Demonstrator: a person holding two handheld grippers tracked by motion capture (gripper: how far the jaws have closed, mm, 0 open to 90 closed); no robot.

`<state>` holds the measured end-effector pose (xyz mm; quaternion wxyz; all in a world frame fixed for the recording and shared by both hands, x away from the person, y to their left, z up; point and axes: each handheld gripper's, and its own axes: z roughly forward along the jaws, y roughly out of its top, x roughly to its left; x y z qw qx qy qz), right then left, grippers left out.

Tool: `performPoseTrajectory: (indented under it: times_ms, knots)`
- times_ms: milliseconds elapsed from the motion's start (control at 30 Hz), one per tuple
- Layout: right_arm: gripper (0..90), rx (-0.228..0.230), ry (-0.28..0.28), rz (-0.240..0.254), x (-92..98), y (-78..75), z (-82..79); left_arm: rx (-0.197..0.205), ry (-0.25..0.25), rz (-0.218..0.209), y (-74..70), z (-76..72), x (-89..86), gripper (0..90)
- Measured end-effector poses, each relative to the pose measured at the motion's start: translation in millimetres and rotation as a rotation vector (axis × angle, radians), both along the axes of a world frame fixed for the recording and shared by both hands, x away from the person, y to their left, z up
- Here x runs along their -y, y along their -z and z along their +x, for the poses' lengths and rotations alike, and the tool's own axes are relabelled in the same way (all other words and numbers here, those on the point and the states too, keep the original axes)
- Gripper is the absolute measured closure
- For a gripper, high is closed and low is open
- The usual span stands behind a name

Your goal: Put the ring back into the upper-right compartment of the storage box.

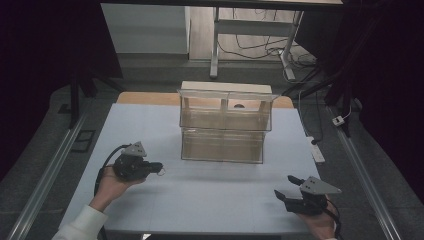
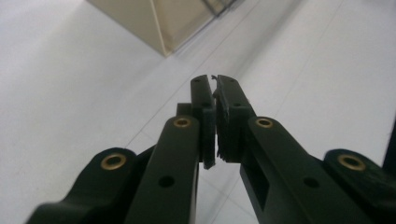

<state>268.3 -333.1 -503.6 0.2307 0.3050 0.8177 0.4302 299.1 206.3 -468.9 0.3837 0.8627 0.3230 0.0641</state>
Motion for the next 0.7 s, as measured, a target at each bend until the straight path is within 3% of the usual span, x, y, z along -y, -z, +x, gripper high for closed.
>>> performPoseTrajectory:
  times_ms: [200, 500, 700]
  knots:
    - [27.2, 0.000, 0.001, -0.001, 0.1, 0.1, 0.0, 0.034, -0.004, -0.047, -12.5, -3.1, -0.8, 85.9]
    - [27.3, 0.000, 0.001, -0.003, 0.3, 0.7, 0.4, 0.066, -0.015, -0.071, -18.4, -3.7, 3.4, 85.9]
    - [27.3, 0.002, -0.001, -0.002, 0.2, 0.5, 0.4, 0.100, -0.016, -0.156, -34.2, -4.8, 3.6, 85.9]
